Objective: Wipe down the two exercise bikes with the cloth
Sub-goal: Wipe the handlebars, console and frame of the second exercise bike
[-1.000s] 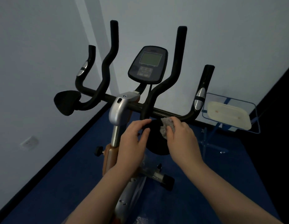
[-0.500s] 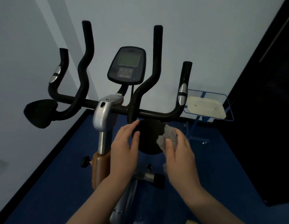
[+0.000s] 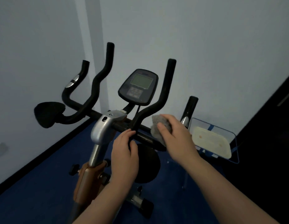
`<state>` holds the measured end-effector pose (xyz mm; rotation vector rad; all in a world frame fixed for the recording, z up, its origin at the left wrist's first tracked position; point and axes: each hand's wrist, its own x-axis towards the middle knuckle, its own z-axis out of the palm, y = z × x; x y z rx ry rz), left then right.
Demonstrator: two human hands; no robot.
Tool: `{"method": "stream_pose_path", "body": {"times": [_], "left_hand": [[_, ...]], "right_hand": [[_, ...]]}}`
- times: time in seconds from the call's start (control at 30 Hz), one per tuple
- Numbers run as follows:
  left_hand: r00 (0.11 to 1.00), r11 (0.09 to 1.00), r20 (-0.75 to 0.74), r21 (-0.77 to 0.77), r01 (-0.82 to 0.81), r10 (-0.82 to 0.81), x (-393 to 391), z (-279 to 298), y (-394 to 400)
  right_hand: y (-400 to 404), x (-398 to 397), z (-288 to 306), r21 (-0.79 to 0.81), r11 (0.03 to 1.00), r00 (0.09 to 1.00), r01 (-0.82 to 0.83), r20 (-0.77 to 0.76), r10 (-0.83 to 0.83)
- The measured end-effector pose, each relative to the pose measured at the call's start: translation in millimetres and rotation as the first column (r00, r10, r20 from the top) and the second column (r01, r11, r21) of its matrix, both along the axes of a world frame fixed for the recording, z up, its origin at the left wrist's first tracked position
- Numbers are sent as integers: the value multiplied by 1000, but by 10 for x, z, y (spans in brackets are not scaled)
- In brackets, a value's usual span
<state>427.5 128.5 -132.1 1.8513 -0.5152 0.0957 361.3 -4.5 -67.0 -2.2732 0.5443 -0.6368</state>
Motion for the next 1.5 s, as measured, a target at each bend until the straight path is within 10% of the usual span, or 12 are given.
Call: {"method": "stream_pose_path", "body": {"times": [0.7, 1.27, 1.5], "left_hand": [[817, 826, 328, 155, -542, 475, -212, 17, -376], [880, 906, 381, 194, -376, 284, -239, -14, -313], [951, 984, 302, 136, -115, 69, -250, 134, -436]], "right_hand": [[-238, 805, -494, -81, 877, 802, -474, -450, 392], [-360, 191, -519, -673, 614, 906, -412, -375, 196], [-698, 25, -565, -796, 419, 874, -438, -267, 406]]}}
